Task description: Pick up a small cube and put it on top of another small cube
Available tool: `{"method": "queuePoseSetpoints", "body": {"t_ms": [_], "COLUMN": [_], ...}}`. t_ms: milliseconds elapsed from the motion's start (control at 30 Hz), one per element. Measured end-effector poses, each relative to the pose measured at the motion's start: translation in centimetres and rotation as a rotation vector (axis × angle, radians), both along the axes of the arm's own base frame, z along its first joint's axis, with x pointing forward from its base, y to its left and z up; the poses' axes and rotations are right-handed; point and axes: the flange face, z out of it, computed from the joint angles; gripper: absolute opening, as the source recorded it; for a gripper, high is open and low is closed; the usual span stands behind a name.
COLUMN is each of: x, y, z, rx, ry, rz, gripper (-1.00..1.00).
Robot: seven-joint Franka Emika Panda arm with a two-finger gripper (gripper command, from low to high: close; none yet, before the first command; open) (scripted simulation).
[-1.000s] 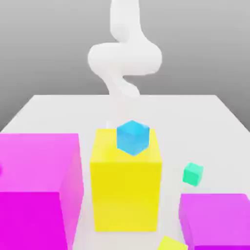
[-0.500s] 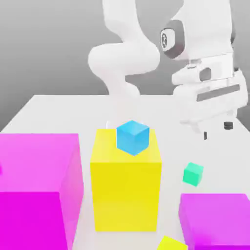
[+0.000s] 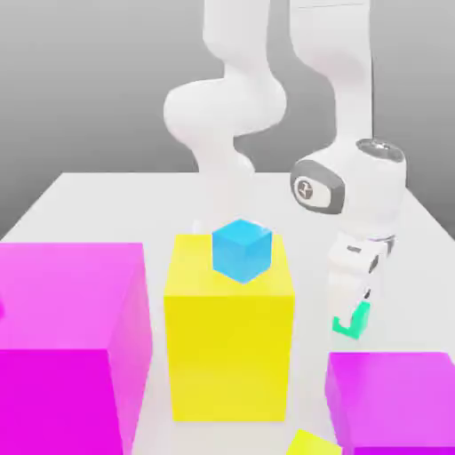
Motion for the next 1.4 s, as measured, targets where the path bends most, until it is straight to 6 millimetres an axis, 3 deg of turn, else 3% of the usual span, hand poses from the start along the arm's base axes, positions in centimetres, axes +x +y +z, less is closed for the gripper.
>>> {"method": "queuePoseSetpoints", "body": {"t_ms": [233,500,700,867,1033,1100,1233,1300,1400], "x": [0.0,0.0,6.3,12.1,16.2,16.8,15.9,15.0,14.7], "y": [0.0,0.1,-1.7,-5.6,-11.8,-14.5,-19.0,-20.0,-20.2], "z": [0.1,5.8,10.7,16.8,24.1,27.1,32.0,33.1,30.0], "rx": [0.0,-0.001,-0.011,-0.032,-0.068,-0.078,-0.041,-0.012,-0.001], "ry": [0.0,0.0,-0.021,-0.048,-0.073,-0.073,-0.027,-0.006,0.0], "rz": [0.0,0.002,-0.131,-0.243,-0.367,-0.406,-0.407,-0.363,-0.34], "gripper": [-1.0,-1.0,-1.0,-1.0,-1.0,-1.0,-1.0,-1.0,-1.0]}}
